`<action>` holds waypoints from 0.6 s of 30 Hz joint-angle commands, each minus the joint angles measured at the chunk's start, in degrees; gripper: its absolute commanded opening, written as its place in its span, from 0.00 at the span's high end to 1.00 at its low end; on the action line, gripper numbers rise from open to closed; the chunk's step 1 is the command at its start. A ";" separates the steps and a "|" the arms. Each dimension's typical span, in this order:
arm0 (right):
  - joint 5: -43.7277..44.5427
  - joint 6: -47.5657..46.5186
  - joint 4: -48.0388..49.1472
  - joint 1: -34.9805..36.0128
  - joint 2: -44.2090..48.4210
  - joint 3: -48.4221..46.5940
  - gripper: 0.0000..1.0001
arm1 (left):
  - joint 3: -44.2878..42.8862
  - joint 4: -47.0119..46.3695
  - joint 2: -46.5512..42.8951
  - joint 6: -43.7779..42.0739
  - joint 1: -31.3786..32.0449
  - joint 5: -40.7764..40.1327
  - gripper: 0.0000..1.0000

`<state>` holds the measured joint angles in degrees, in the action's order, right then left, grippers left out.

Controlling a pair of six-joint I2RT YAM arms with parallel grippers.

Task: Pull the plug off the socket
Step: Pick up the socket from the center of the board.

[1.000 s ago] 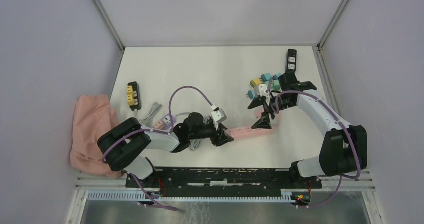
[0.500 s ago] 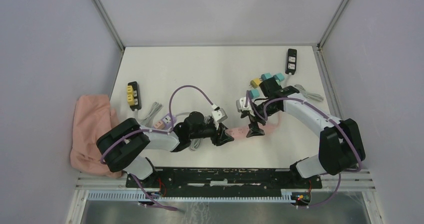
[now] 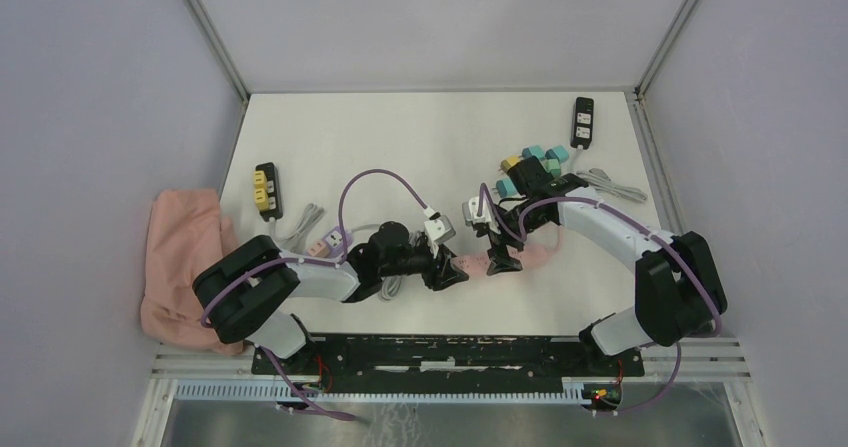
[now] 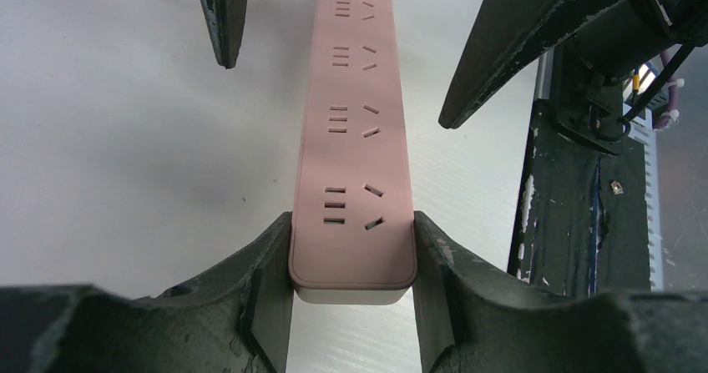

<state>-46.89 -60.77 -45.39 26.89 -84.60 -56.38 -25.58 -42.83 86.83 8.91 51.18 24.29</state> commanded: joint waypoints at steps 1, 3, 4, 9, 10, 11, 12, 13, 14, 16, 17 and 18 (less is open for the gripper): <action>0.02 1.33 1.74 0.26 -0.36 -0.09 0.00 | -2.49 -3.31 -2.23 -2.01 -0.35 0.56 0.97; -0.28 1.71 1.78 0.23 -0.45 -0.22 0.00 | -2.45 -3.29 -2.37 -2.03 -0.30 0.57 0.97; -0.38 1.91 1.77 0.20 -0.45 -0.30 0.00 | -2.40 -3.28 -2.37 -2.03 -0.29 0.53 0.97; -1.02 2.64 1.77 0.19 -0.64 -0.62 0.00 | -2.33 -3.23 -2.52 -2.04 -0.32 0.55 0.97; -1.18 2.75 1.78 0.23 -0.73 -0.70 0.00 | -2.36 -3.23 -2.46 -2.02 -0.29 0.57 0.97; -1.37 2.81 1.75 0.19 -0.85 -0.67 0.00 | -2.39 -3.23 -2.45 -1.98 -0.30 0.58 0.97; -1.51 2.91 1.74 0.25 -1.03 -0.66 0.00 | -2.45 -3.23 -2.45 -1.98 -0.31 0.58 0.97; -1.53 3.05 1.90 0.31 -1.23 -0.66 0.00 | -2.52 -3.34 -2.47 -2.02 -0.29 0.57 0.97; -1.35 3.22 1.97 0.43 -1.43 -0.63 0.00 | -2.60 -3.32 -2.45 -1.98 -0.29 0.46 0.97; -1.19 3.02 1.61 0.82 -1.89 -0.70 0.00 | -2.62 -3.31 -2.55 -2.00 -0.36 0.34 0.97; -1.14 2.45 1.20 1.07 -2.15 -0.79 0.00 | -2.61 -3.31 -2.54 -1.97 -0.32 0.14 0.97; -1.18 1.80 0.85 1.40 -2.36 -0.71 0.00 | -2.63 -3.31 -2.66 -2.02 -0.37 0.02 0.97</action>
<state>-46.61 -58.26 -44.47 27.22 -86.02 -56.38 -25.67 -42.48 86.56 8.91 51.18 24.27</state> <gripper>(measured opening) 0.997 0.539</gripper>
